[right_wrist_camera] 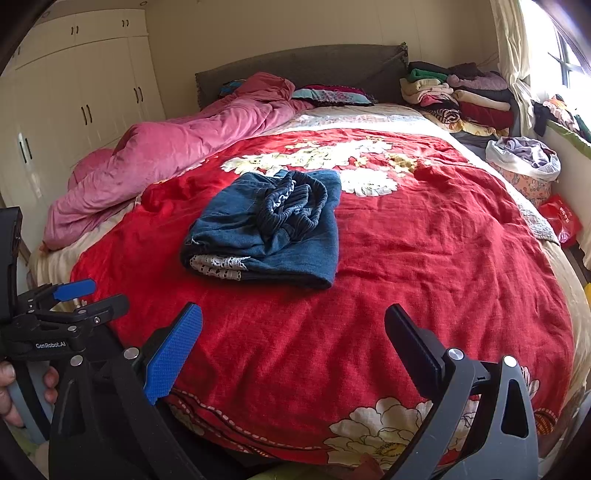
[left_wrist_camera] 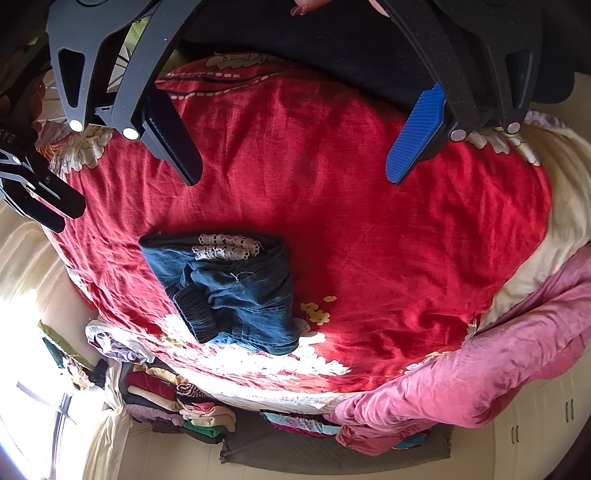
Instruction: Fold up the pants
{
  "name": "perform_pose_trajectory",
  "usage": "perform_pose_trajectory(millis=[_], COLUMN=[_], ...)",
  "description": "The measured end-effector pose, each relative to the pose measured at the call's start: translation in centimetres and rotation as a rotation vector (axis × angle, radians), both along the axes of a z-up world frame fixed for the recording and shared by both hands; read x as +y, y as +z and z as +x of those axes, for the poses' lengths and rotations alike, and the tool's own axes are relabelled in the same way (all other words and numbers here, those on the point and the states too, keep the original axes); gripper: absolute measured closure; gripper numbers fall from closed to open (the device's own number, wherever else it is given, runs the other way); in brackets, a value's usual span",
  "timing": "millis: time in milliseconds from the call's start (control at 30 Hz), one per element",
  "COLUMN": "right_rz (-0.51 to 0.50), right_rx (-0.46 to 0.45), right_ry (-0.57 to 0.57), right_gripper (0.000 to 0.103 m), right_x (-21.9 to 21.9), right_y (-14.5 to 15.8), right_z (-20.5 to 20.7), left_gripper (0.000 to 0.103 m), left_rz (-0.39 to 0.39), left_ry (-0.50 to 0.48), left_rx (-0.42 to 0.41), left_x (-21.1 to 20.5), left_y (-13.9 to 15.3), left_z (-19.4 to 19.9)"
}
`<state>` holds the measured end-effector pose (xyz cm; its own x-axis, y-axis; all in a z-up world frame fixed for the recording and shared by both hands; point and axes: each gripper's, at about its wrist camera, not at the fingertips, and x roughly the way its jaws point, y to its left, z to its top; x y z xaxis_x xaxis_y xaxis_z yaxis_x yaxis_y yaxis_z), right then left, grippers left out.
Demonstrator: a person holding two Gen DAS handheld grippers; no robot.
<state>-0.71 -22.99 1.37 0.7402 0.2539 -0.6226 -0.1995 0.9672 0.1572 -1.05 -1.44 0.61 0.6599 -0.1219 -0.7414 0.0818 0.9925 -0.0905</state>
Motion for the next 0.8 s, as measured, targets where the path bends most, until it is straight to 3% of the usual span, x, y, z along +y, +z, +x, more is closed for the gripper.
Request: perform_pose_trajectory(millis=[800], right_rz=[-0.018], right_rx=[0.018], right_ry=[-0.027], right_gripper=[0.004], right_x=[-0.49], right_y=[-0.79], right_z=[0.42], left_gripper=[0.010], left_rz=[0.023], left_ry=[0.016], left_rx=[0.032], left_x=[0.31], left_y=[-0.96], left_z=[0.37])
